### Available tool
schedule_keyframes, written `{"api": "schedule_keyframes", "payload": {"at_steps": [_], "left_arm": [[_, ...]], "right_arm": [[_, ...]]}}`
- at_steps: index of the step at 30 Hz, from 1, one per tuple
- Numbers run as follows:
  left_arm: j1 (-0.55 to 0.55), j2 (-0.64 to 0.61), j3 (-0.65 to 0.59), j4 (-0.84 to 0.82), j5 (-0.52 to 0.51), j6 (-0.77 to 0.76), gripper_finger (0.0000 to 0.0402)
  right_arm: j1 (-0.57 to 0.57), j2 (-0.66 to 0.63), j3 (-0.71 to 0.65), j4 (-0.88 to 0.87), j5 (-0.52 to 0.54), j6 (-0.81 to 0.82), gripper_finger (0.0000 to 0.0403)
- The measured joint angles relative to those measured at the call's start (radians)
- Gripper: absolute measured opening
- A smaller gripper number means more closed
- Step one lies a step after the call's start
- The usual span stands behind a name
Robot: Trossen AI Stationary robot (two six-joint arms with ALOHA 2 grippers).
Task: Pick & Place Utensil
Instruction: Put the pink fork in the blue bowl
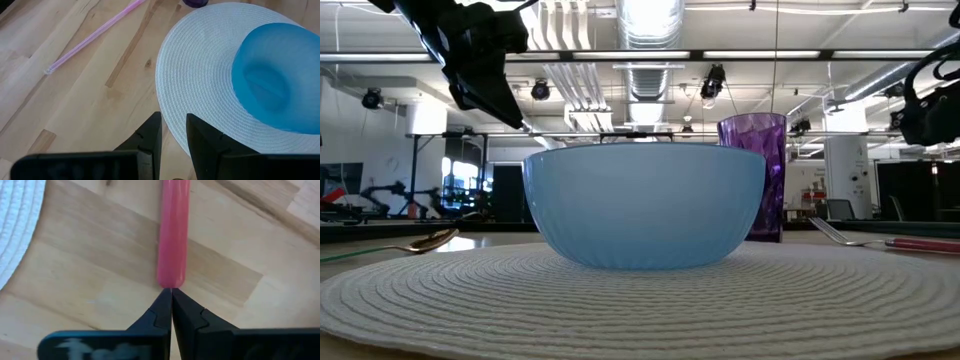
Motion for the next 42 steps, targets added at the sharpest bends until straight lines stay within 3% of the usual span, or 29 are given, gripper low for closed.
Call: {"api": "schedule_keyframes", "payload": {"at_steps": [4,11,24,29,33,42], "left_arm": [[0.0,0.0,0.0,0.0,0.0,-0.004,0.0081],[0.0,0.0,0.0,0.001,0.0,-0.004,0.0081],[0.0,0.0,0.0,0.001,0.0,-0.007,0.0081],[0.0,0.0,0.0,0.001,0.0,-0.007,0.0081],[0.0,0.0,0.0,0.001,0.0,-0.007,0.0081],[0.0,0.0,0.0,0.001,0.0,-0.011,0.0081]], "right_arm": [[-0.001,-0.019,0.012,-0.011,0.027,-0.046,0.0008],[-0.018,-0.082,0.011,-0.067,0.202,-0.057,0.0023],[-0.151,-0.096,-0.087,-0.007,0.212,-0.143,0.014],[-0.161,-0.097,-0.083,-0.009,0.289,-0.156,0.0177],[-0.179,-0.097,-0.084,-0.008,0.352,-0.161,0.0194],[-0.204,-0.073,-0.131,0.121,0.368,-0.19,0.0199]]}}
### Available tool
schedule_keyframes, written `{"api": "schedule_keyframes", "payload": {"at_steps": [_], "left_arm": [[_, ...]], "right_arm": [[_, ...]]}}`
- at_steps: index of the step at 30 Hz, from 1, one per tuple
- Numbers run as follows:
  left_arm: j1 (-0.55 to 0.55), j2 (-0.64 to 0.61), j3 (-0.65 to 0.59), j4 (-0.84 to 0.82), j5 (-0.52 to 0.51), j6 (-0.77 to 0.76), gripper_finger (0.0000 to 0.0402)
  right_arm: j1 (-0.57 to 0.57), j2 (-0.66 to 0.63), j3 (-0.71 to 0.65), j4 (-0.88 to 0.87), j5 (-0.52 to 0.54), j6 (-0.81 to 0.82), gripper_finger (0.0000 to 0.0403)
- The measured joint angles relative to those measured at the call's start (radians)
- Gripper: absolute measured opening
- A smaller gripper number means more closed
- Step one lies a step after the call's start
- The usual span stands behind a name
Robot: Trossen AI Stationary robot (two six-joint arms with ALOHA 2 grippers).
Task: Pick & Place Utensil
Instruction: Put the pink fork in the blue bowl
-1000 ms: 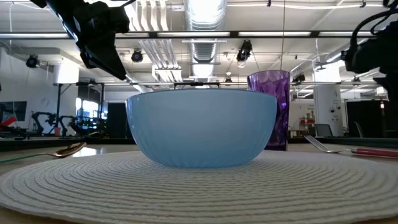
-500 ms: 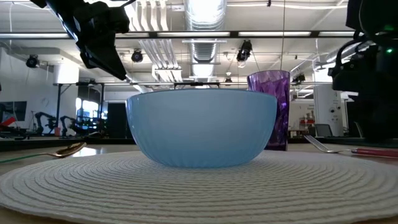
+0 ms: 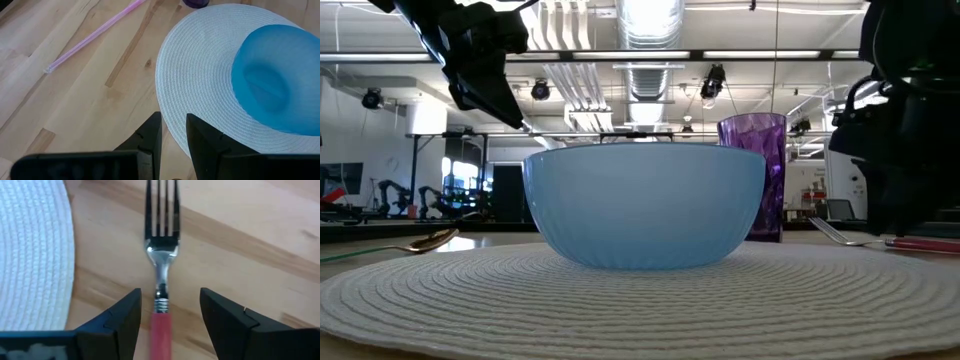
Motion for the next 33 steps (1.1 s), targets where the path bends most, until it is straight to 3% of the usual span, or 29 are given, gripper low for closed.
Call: {"api": "schedule_keyframes", "payload": {"at_steps": [12,33], "left_arm": [[0.0,0.0,0.0,0.0,0.0,0.0,0.0081],[0.0,0.0,0.0,0.0,0.0,0.0,0.0081]], "right_arm": [[-0.019,0.05,-0.015,0.072,0.005,-0.046,0.0187],[-0.023,0.058,-0.008,0.056,-0.061,-0.018,0.0059]]}}
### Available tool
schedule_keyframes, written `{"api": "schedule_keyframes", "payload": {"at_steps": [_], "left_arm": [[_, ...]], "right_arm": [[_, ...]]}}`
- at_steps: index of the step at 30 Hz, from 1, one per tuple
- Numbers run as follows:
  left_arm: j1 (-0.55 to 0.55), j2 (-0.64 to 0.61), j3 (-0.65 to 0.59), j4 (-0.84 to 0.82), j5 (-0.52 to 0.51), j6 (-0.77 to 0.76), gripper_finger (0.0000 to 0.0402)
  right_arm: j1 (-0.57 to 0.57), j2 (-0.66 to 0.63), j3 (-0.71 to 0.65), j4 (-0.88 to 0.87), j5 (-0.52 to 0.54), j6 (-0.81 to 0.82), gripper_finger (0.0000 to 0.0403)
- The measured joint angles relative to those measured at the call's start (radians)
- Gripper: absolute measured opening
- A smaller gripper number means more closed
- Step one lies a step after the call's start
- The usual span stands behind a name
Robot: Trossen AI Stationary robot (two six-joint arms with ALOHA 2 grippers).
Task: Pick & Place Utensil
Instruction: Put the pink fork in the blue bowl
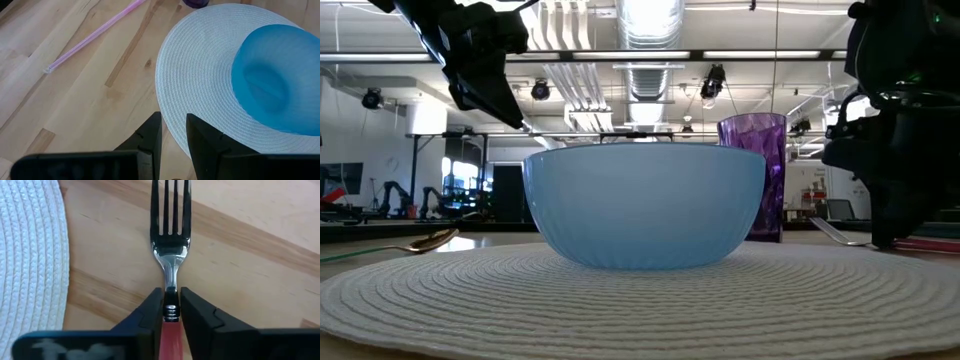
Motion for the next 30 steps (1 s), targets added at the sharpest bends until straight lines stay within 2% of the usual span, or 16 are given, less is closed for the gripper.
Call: {"api": "schedule_keyframes", "payload": {"at_steps": [7,22,30], "left_arm": [[0.0,0.0,0.0,0.0,0.0,0.0,0.0081],[0.0,0.0,0.0,0.0,0.0,0.0,0.0081],[0.0,0.0,0.0,0.0,0.0,0.0,0.0081]], "right_arm": [[0.0,0.0,0.0,-0.007,-0.012,0.002,0.0034],[0.003,-0.055,-0.005,-0.017,-0.054,-0.034,0.0023],[0.004,-0.066,0.0,-0.011,-0.034,-0.054,0.0005]]}}
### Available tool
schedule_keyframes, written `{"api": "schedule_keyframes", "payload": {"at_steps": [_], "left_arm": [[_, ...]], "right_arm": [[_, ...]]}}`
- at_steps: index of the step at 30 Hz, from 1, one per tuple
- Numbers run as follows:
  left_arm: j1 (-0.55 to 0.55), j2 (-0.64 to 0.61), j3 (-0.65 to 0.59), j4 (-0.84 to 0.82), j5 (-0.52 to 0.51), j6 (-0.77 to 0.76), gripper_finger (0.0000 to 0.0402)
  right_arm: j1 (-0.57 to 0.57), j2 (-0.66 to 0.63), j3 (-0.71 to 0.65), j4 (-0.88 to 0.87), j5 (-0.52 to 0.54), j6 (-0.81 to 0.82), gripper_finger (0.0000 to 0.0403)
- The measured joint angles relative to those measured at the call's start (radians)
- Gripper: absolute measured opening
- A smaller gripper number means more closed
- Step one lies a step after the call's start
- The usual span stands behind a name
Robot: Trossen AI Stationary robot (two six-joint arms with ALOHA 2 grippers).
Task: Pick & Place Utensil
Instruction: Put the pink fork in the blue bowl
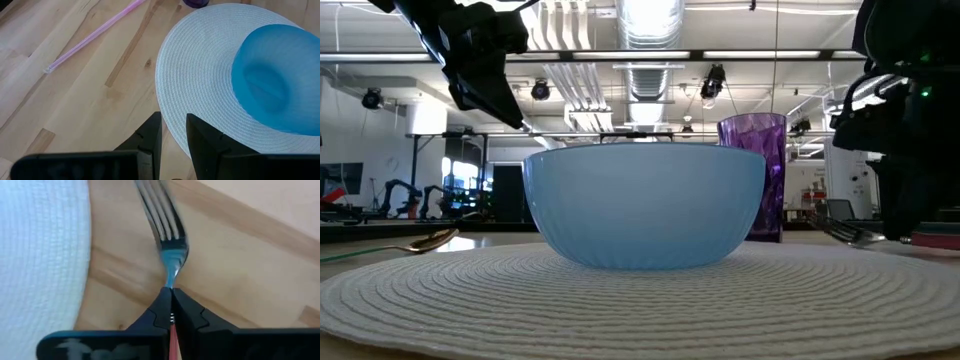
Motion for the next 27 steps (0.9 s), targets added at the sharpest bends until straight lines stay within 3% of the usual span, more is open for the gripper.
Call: {"api": "schedule_keyframes", "payload": {"at_steps": [18,27], "left_arm": [[0.0,0.0,0.0,0.0,0.0,0.0,0.0081],[0.0,0.0,0.0,0.0,0.0,0.0,0.0081]], "right_arm": [[0.001,-0.011,0.003,-0.005,-0.035,-0.027,0.0007],[0.06,-0.014,0.004,0.001,-0.073,0.009,0.0008]]}}
